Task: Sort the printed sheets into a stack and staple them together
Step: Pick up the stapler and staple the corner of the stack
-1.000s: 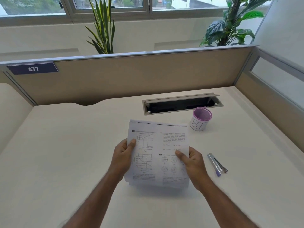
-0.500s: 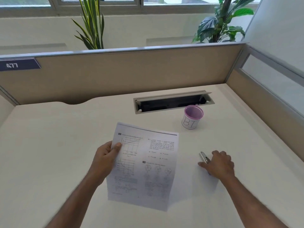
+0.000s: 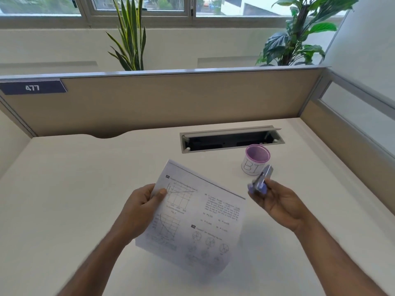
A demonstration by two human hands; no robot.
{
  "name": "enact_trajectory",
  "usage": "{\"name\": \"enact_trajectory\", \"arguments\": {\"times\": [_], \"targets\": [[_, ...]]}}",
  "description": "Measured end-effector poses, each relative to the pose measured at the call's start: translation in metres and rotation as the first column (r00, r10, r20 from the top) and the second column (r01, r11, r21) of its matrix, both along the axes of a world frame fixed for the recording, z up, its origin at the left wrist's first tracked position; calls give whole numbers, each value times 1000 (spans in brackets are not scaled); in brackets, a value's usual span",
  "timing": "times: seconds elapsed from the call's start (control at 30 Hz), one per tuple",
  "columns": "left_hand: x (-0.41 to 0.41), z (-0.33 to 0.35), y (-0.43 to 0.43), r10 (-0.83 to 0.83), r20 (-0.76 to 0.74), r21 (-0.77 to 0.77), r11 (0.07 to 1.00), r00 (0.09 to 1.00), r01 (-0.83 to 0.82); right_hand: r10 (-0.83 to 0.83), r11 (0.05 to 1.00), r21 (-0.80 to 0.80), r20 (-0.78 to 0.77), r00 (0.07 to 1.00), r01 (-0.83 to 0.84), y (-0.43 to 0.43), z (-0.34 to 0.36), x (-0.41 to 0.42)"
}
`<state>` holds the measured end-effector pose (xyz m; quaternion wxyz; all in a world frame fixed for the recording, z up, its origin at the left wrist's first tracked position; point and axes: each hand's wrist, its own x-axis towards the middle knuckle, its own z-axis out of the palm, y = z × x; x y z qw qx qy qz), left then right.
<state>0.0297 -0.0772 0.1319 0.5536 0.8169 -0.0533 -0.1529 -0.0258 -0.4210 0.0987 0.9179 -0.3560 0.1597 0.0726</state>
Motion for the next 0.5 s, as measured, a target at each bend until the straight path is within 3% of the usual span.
{"name": "enact_trajectory", "arguments": {"times": [0.07, 0.27, 0.5], "targets": [[-4, 6, -4, -43, 8, 28, 999, 999, 42, -1, 997, 71, 101, 995, -6, 11, 20, 6], [-15, 15, -11, -130, 6, 32, 991, 992, 129, 48, 995, 77, 160, 986, -61, 39, 39, 17], [-21, 20, -14, -183, -27, 62, 981, 983, 185, 121, 981, -175, 235, 965, -81, 65, 53, 23]]}}
